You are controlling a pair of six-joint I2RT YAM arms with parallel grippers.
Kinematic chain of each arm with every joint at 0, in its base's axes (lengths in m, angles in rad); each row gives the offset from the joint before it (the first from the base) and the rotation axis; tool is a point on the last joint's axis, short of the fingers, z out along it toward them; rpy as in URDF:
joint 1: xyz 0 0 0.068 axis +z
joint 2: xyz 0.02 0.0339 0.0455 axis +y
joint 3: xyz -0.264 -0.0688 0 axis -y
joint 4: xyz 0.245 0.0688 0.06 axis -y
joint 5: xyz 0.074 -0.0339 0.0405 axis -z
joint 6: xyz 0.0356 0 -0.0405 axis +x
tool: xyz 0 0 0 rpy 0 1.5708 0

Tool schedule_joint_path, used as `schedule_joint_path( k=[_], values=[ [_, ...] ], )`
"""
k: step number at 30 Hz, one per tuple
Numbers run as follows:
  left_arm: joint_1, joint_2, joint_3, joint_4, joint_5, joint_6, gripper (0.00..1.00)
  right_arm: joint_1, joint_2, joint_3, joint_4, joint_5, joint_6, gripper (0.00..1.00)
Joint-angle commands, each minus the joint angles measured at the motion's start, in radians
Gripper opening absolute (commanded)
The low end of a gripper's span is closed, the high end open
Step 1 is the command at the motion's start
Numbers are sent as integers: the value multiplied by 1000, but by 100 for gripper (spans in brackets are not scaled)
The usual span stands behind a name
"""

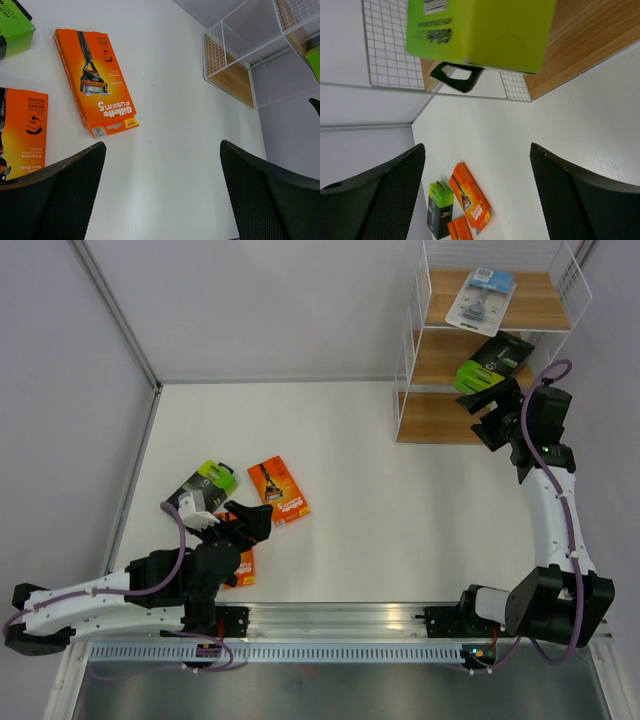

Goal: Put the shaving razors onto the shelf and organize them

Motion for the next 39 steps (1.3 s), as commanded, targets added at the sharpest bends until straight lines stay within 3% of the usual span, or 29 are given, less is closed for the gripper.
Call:
schedule_joint_path(
  k=[1,8,16,23,27,39],
  values=[
    [1,5,1,-5,-4,-27,100,0,-13,-65,252,67,168,90],
    [0,31,22,-7,-12,-7,100,2,11,-71,354,115,253,79],
    [0,81,30,-7,-5,-45,100,2,8,-102,357,182,284,63],
    [0,77,36,-7,-11,-36,99,2,25,-129,406,198,303,57],
    [0,77,36,-7,-17,-31,100,2,33,-129,412,216,319,42],
    [0,77,41,-8,-15,-25,100,2,70,-109,412,234,319,12]
  ],
)
